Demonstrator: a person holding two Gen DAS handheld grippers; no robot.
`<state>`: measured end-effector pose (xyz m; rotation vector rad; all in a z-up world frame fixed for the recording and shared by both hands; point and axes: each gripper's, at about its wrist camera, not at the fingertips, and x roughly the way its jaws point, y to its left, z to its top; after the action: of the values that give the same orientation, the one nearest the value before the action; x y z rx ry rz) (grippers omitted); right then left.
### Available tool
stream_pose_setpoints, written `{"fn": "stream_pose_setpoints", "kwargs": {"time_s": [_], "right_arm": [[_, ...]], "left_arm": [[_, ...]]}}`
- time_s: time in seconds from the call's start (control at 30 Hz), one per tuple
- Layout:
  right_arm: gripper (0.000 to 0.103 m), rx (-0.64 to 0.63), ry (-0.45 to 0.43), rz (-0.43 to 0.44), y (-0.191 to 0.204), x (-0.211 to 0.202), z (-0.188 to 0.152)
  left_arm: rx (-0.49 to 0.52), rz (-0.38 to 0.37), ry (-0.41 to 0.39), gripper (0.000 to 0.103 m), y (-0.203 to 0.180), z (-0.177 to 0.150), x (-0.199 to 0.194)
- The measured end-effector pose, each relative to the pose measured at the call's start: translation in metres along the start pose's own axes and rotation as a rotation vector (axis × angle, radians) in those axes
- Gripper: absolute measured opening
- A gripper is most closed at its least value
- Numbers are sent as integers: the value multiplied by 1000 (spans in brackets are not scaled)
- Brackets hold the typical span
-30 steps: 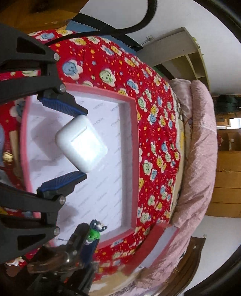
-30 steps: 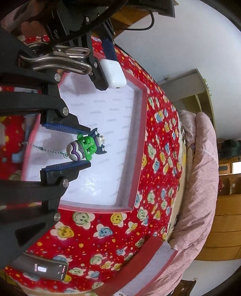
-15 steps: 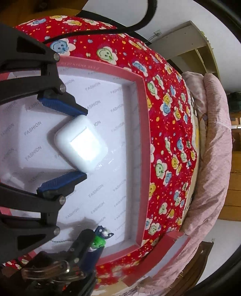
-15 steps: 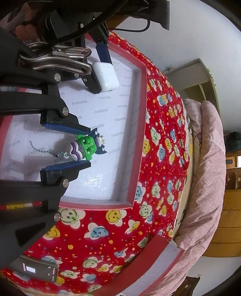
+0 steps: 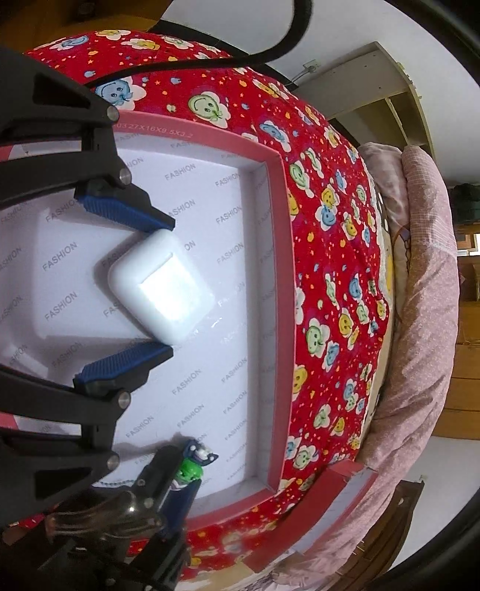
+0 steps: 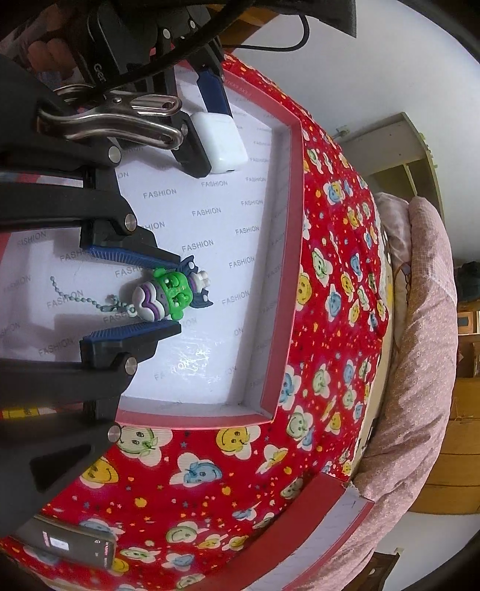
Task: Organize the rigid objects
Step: 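Carry earbud case into red box with left tool while right tool carries keychain in, then open both tools and lift them away from the box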
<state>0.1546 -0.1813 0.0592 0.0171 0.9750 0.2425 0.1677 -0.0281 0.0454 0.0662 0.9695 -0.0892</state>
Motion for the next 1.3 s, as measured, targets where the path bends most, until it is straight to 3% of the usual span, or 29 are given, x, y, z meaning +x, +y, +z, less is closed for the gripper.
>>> {"fn": "stream_pose_setpoints", "kwargs": {"time_s": [0.9, 1.1, 1.3], "right_arm": [[30, -2, 1, -3, 1, 1, 0], [41, 51, 11, 41, -6, -3, -1], [47, 58, -18, 26, -7, -21, -4]], "left_arm": [[7, -12, -1, 65, 0, -1, -2], [6, -16, -16, 65, 3, -3, -13], [1, -14, -34, 66, 7, -8, -31]]}}
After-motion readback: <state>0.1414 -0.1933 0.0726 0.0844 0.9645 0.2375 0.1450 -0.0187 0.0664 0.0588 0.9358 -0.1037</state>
